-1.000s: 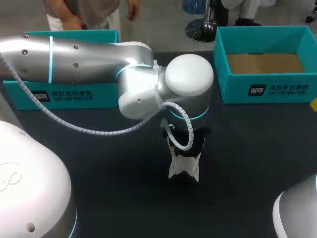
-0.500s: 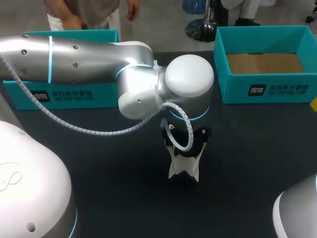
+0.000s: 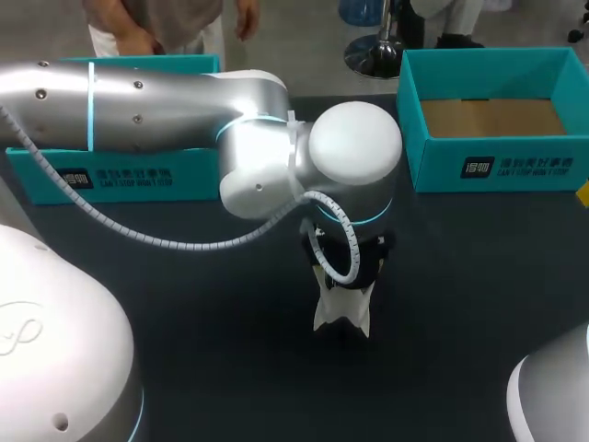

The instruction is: Take the shoe out of the shoebox, open the shoe tongue, remove and reinsert the insole, then place the shoe into the shoebox

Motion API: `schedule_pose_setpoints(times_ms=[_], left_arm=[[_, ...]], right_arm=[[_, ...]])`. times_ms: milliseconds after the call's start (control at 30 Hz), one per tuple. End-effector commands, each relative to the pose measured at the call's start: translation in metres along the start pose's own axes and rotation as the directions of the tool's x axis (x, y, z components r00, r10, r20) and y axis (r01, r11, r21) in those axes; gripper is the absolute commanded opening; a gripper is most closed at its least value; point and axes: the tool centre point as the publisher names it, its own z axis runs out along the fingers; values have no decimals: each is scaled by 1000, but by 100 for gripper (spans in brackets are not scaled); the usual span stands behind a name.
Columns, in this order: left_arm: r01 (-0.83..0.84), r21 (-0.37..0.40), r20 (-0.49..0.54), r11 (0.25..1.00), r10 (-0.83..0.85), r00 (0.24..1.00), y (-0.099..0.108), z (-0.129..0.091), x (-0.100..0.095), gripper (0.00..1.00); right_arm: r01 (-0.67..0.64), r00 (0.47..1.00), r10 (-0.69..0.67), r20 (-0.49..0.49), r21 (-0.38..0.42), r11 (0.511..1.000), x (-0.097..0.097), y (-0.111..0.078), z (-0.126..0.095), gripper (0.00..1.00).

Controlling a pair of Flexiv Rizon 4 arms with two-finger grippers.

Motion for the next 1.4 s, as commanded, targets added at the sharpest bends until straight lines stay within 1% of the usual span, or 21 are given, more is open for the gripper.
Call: schedule_pose_setpoints(times_ms=[33,367,533,867,900,933,1067,1167,1233,1300,1367,1400], left_arm=[[0,-10,-2,1000,0,1000,0,-6,2,100],[-1,-27,-22,1000,0,1000,8,-12,4,100],[5,-44,-20,999,-5,1000,15,-21,5,100],[13,-97,-7,995,-14,1000,43,-43,3,100],[17,-116,-5,993,-18,1000,47,-46,4,100],[19,-118,-5,993,-19,1000,49,-48,4,100],[45,-143,8,989,-44,999,66,-60,5,100],[68,-161,26,985,-65,998,80,-72,5,100],[89,-153,41,984,-84,996,90,-81,5,100],[99,-162,45,982,-92,995,97,-86,5,100],[108,-151,54,983,-101,993,102,-90,5,100],[107,-131,61,986,-100,993,103,-91,5,100]], right_arm=[[0,1000,0,-2,6,1000,-1,3,0,100],[0,1000,0,-2,6,1000,-1,3,0,100],[0,1000,0,-2,6,1000,-1,3,0,100],[0,1000,0,-2,6,1000,-1,3,0,100],[0,1000,0,-2,6,1000,-1,3,0,100],[0,1000,0,-2,6,1000,-1,3,0,100],[0,1000,0,-2,6,1000,-1,3,0,100],[0,1000,0,-2,6,1000,-1,3,0,100],[0,1000,0,-2,6,1000,-1,3,0,100],[0,1000,0,-2,6,1000,-1,3,0,100],[0,1000,0,-2,6,1000,-1,3,0,100],[0,1000,0,-2,6,1000,-1,3,0,100]])
